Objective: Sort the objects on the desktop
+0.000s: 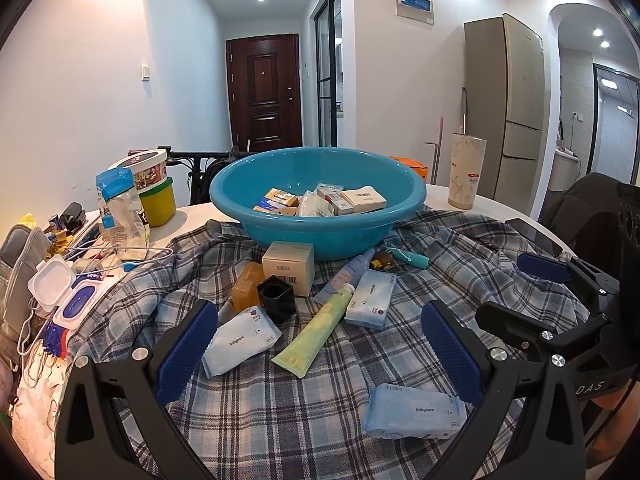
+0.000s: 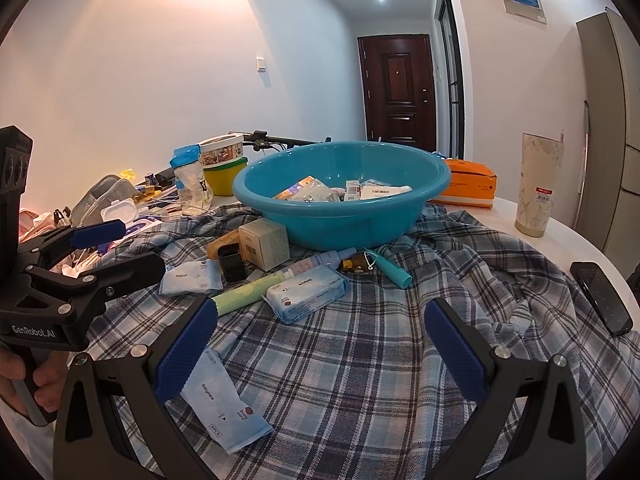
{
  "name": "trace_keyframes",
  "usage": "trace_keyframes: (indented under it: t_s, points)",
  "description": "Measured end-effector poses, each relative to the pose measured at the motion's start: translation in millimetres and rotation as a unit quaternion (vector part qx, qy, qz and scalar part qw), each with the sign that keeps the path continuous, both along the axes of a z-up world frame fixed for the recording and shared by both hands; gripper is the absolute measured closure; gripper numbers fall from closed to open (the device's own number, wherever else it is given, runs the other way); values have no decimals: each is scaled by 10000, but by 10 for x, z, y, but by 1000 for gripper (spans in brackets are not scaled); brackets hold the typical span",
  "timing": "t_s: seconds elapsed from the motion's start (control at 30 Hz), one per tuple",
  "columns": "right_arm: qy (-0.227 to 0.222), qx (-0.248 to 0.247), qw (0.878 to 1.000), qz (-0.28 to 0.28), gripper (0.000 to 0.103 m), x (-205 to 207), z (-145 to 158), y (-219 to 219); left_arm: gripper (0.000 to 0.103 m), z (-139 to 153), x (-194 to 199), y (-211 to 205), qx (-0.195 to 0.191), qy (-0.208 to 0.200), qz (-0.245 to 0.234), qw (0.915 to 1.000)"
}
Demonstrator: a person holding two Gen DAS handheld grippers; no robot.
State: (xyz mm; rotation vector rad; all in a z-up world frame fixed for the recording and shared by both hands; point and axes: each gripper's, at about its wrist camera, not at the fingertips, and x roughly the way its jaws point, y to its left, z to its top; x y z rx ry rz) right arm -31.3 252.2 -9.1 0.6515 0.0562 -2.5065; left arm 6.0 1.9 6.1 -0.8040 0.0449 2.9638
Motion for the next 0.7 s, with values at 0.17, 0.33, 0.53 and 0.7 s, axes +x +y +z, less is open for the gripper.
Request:
trace_keyframes:
  t_s: [0.17, 0.33, 0.53, 0.7]
  points:
    - [-8, -15, 10000, 26, 0, 5, 0, 1, 0, -2, 5, 1, -14, -15, 2, 10000]
    - [3, 20, 10000, 35, 0, 9, -6, -10, 0, -4, 19, -5, -59, -7, -4, 10000]
    - [5, 25, 10000, 43, 0, 9, -16, -9, 0, -9, 33, 7, -71, 8, 4, 10000]
    - [22, 23, 10000, 26, 0, 8, -6, -1, 0, -12, 37, 4, -72, 5, 11, 10000]
